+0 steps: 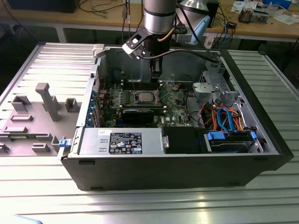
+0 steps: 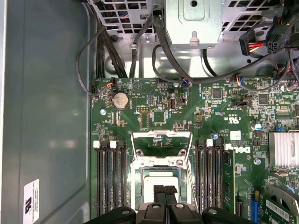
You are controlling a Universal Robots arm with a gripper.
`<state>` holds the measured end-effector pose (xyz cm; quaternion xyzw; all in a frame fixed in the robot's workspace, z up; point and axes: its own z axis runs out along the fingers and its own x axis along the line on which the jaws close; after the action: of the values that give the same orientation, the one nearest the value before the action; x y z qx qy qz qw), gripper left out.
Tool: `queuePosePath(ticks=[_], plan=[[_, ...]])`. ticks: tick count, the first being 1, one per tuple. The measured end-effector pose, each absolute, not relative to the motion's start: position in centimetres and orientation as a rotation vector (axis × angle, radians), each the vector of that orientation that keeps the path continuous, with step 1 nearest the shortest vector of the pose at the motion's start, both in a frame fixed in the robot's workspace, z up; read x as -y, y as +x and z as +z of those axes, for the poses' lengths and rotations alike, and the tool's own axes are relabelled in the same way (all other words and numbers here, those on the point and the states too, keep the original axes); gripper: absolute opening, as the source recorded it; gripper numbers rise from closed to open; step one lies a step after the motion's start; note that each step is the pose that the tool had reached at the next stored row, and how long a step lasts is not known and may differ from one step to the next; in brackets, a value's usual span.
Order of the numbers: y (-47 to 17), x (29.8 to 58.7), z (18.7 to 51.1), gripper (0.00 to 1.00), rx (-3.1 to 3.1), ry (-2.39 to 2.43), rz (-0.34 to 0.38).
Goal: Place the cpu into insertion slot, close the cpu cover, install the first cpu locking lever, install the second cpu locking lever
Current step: 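Close the cpu cover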
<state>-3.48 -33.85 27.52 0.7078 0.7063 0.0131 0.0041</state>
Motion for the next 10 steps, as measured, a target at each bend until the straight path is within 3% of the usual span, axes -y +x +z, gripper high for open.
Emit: queuePosePath(ticks=[10], plan=[[-3.25,33.85,27.52,0.11,-2.213,2.218,0.041]])
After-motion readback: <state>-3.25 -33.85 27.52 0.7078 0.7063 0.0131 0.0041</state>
